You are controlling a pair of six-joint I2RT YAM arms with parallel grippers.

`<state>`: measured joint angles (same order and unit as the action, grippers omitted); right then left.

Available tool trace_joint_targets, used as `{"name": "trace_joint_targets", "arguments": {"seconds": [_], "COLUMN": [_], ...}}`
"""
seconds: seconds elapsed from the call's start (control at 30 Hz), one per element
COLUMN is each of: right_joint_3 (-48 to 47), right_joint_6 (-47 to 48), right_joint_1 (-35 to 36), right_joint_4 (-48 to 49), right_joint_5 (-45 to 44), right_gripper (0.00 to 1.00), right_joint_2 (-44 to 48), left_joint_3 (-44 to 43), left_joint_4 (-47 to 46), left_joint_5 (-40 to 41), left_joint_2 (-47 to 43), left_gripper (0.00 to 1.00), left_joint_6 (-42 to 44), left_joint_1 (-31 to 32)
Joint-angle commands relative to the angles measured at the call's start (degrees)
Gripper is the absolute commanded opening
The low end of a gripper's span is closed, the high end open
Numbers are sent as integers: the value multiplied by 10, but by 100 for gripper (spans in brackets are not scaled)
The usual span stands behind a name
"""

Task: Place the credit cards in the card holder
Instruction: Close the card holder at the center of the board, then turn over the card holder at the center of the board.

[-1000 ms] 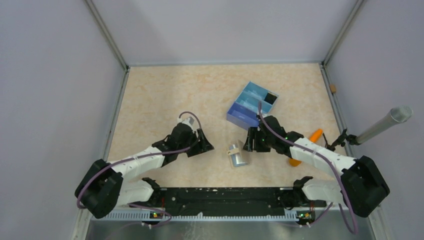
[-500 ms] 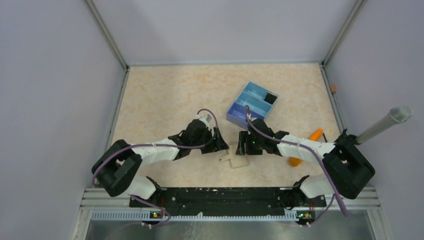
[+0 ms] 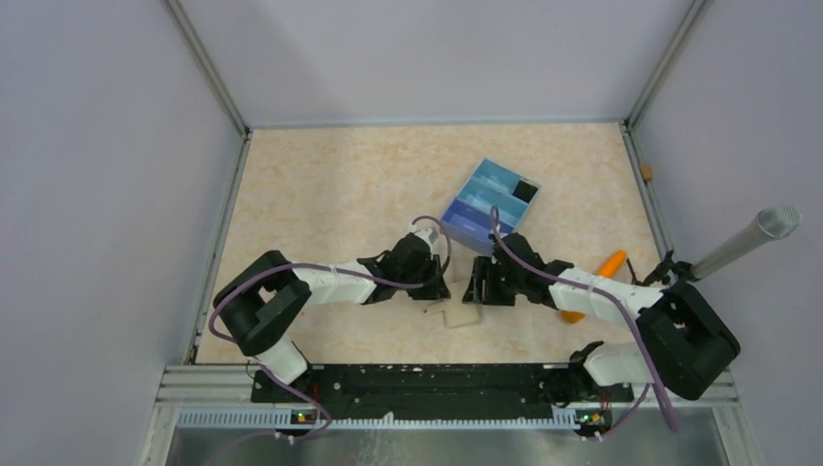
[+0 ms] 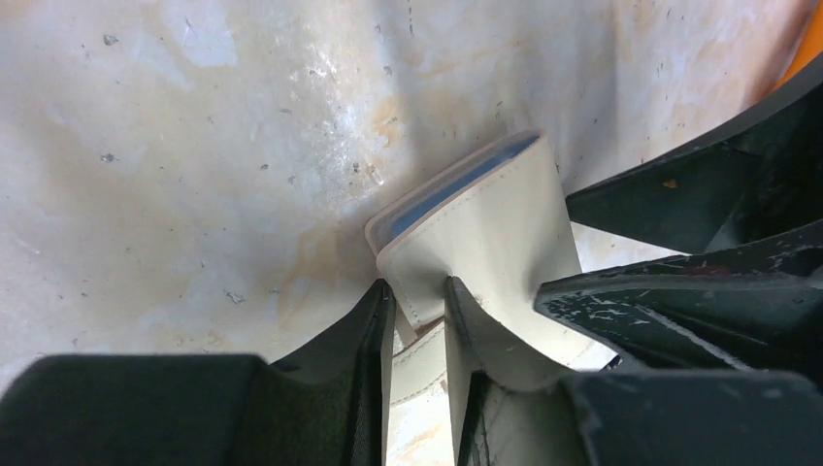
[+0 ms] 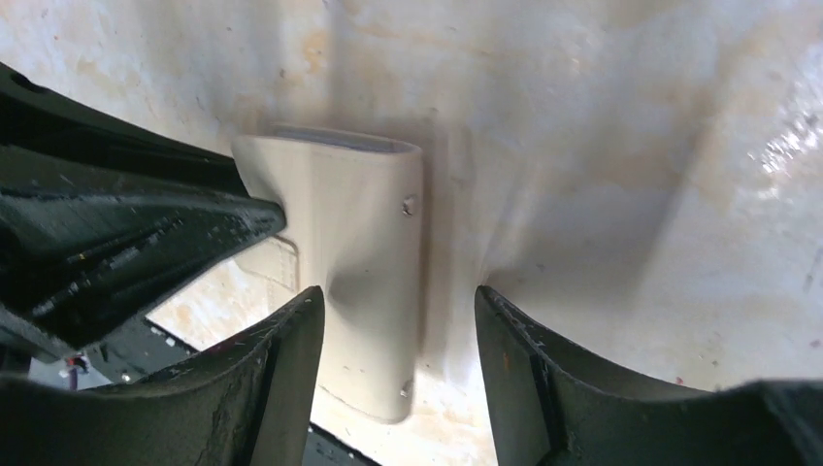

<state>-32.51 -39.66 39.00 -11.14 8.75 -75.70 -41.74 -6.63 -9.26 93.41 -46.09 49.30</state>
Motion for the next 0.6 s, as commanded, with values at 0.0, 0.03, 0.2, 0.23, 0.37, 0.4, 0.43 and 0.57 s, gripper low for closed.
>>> {"name": "trace_joint_targets", "arguments": {"seconds": [0.0, 0.03, 0.2, 0.23, 0.37, 0.4, 0.43, 0.57], "right_joint_3": [52, 64, 136, 159, 178, 178, 177, 164], "right_joint_6": [-20, -27, -97, -116, -150, -154, -158, -162], "right_joint_1": [-30, -31, -31, -31, -23, -20, -16, -5], "right_joint_4": [7, 13, 101, 154, 213, 225, 240, 274], "right_joint_5": [58, 69, 136, 151, 155, 154, 154, 132], "right_gripper": [58, 58, 56, 54, 50, 48, 46, 28], "right_joint_2": [52, 62, 98, 101, 92, 85, 76, 42], "left_joint_3": [-11, -8, 1, 2, 6, 7, 9, 24], "left_joint_4": [47, 47, 47, 48, 54, 53, 52, 39], "left_joint_5": [52, 51, 56, 60, 75, 77, 80, 86], "left_joint_2": [0, 1, 0, 0, -2, -2, -2, -11], "left_gripper": [26, 25, 24, 24, 22, 22, 21, 20], "left_joint_6": [32, 32, 31, 30, 26, 24, 21, 5], "left_joint_1": [7, 7, 13, 14, 20, 21, 22, 24]}}
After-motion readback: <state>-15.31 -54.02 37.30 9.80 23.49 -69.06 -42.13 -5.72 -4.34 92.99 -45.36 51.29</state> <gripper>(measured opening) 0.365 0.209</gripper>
